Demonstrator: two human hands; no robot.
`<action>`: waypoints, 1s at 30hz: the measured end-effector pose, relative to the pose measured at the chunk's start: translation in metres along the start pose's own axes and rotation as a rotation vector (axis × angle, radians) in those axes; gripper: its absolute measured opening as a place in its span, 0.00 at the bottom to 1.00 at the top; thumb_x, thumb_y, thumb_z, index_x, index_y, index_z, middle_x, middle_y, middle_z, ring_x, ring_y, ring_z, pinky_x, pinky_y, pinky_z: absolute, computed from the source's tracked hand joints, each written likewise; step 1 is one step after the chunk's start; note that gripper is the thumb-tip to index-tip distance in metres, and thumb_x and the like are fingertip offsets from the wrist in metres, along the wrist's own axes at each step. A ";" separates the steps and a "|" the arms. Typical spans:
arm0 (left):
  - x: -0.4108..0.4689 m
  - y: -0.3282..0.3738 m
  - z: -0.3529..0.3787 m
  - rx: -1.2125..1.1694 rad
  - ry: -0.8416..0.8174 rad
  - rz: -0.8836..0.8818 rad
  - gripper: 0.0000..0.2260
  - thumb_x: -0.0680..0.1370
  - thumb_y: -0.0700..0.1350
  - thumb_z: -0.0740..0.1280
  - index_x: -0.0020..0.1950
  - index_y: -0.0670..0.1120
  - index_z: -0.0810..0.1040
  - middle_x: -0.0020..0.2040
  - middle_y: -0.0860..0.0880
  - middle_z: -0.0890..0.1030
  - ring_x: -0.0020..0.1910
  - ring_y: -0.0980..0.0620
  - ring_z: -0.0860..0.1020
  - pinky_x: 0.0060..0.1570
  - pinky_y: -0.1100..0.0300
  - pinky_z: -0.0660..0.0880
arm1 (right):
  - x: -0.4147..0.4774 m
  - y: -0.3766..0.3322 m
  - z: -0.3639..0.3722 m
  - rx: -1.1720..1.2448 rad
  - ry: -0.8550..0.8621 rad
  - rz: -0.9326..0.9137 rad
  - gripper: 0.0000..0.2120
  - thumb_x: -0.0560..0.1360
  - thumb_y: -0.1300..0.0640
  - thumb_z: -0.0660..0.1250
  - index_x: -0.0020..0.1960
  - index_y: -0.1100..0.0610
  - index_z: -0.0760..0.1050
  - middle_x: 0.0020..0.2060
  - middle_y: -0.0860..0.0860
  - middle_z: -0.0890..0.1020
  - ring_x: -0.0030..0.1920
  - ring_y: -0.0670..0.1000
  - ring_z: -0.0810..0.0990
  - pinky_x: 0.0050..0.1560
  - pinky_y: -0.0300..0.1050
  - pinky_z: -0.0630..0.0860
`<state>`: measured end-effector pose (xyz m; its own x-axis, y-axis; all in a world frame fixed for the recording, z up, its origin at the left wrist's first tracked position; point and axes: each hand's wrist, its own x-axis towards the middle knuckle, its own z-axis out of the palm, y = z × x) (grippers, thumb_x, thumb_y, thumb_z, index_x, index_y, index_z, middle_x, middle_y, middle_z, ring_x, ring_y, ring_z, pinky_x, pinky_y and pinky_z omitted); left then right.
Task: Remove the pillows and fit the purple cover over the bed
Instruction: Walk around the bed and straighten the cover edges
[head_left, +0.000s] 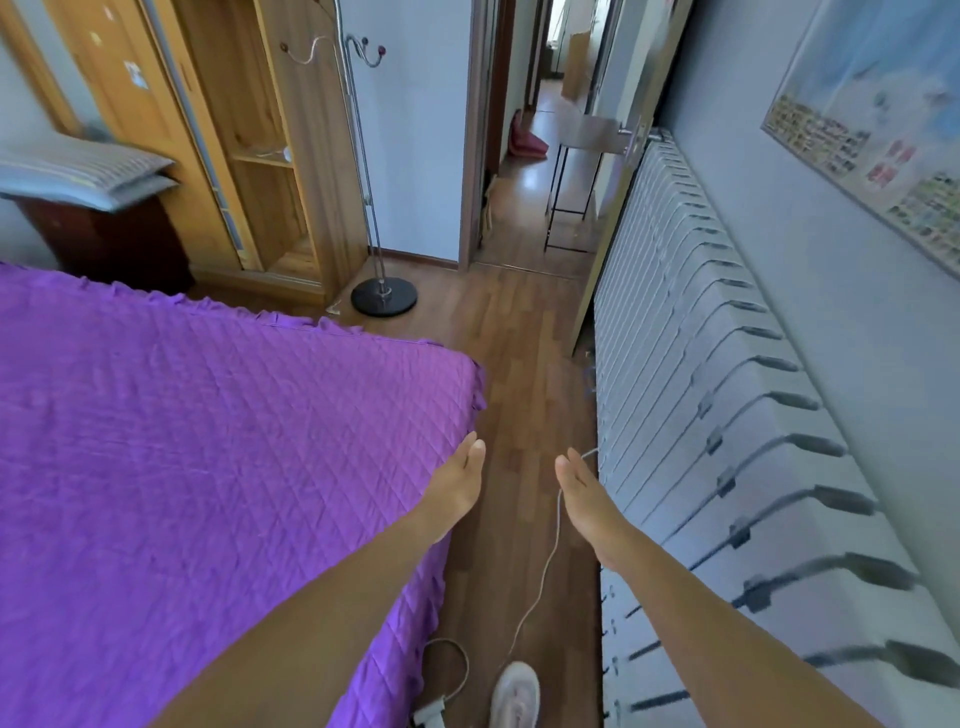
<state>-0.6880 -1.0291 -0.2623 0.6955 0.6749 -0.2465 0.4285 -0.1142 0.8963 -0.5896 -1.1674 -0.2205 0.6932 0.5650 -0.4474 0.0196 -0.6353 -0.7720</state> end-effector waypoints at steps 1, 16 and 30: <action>0.016 0.002 0.002 -0.005 0.002 -0.010 0.22 0.82 0.53 0.51 0.75 0.46 0.60 0.74 0.52 0.62 0.74 0.53 0.60 0.67 0.67 0.53 | 0.015 -0.005 -0.003 -0.007 -0.002 -0.003 0.27 0.80 0.40 0.44 0.77 0.47 0.46 0.76 0.48 0.53 0.75 0.53 0.55 0.74 0.53 0.53; 0.246 0.080 0.027 0.030 0.075 -0.011 0.20 0.82 0.44 0.53 0.73 0.38 0.61 0.74 0.46 0.62 0.74 0.51 0.60 0.70 0.67 0.50 | 0.242 -0.099 -0.096 0.008 -0.062 -0.035 0.27 0.80 0.40 0.44 0.77 0.46 0.47 0.76 0.47 0.54 0.75 0.53 0.56 0.72 0.52 0.55; 0.509 0.142 0.031 0.080 0.059 -0.005 0.22 0.82 0.54 0.51 0.74 0.46 0.62 0.74 0.50 0.64 0.74 0.54 0.60 0.74 0.58 0.51 | 0.483 -0.195 -0.143 0.006 -0.099 -0.045 0.26 0.81 0.42 0.45 0.77 0.47 0.48 0.76 0.48 0.56 0.74 0.53 0.57 0.71 0.51 0.56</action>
<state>-0.2549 -0.7247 -0.2717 0.6593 0.7168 -0.2270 0.4781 -0.1667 0.8623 -0.1551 -0.8459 -0.2218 0.6168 0.6424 -0.4548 0.0440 -0.6051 -0.7949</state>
